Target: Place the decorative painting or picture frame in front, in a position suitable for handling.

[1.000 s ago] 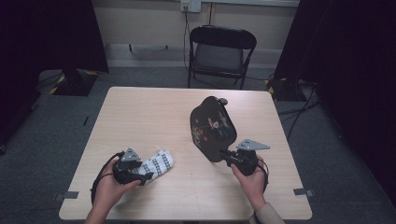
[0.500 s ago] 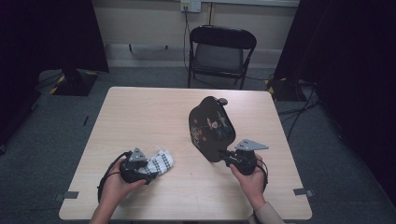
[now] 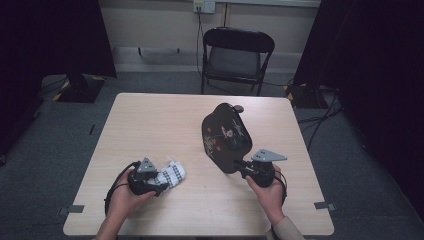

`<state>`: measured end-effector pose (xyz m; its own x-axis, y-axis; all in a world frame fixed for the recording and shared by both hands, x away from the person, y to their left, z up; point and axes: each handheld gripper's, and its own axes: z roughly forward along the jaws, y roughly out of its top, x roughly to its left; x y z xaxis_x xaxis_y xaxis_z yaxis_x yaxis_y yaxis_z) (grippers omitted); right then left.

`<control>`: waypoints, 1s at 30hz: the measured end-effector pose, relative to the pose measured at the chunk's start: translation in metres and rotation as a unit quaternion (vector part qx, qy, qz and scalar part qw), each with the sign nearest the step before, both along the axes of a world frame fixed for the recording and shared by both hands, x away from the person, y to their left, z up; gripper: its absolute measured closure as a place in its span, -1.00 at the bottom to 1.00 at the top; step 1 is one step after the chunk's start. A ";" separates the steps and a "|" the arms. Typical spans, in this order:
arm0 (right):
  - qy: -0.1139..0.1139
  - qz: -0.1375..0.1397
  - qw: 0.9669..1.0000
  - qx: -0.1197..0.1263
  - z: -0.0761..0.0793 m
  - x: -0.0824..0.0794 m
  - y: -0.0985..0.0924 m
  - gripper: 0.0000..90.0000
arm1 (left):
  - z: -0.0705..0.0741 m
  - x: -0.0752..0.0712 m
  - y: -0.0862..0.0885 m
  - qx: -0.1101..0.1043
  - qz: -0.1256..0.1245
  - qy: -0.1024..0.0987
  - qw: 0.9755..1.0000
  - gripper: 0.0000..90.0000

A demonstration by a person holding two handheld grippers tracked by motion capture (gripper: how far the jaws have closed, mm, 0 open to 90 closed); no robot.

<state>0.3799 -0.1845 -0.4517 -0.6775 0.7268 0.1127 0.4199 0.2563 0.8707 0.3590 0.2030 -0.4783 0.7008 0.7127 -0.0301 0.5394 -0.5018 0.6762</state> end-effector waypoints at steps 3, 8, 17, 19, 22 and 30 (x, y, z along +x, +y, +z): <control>0.002 -0.001 1.000 0.002 0.000 0.000 0.001 0.71 | 0.006 -0.001 0.000 -0.004 0.003 -0.007 1.000 -0.14; 0.004 -0.002 1.000 0.004 -0.001 0.000 0.001 0.68 | 0.007 0.000 0.009 -0.007 0.011 -0.008 1.000 -0.16; 0.005 -0.002 1.000 0.001 -0.001 -0.001 0.004 0.69 | -0.005 0.002 0.008 -0.001 0.004 0.002 1.000 -0.17; 0.006 -0.001 1.000 0.004 -0.001 0.000 0.004 0.70 | -0.006 0.000 0.007 -0.003 0.007 0.000 1.000 -0.17; 0.007 -0.005 1.000 0.005 -0.001 0.000 0.003 0.72 | -0.005 -0.001 0.005 0.002 0.009 0.004 1.000 -0.07; 0.014 -0.009 1.000 0.015 -0.003 0.000 0.001 0.74 | -0.002 -0.003 0.001 0.002 -0.004 0.014 1.000 0.47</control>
<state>0.3795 -0.1833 -0.4548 -0.6610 0.7343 0.1545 0.4488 0.2218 0.8657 0.3562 0.2042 -0.4803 0.7051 0.7075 -0.0476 0.5543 -0.5081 0.6592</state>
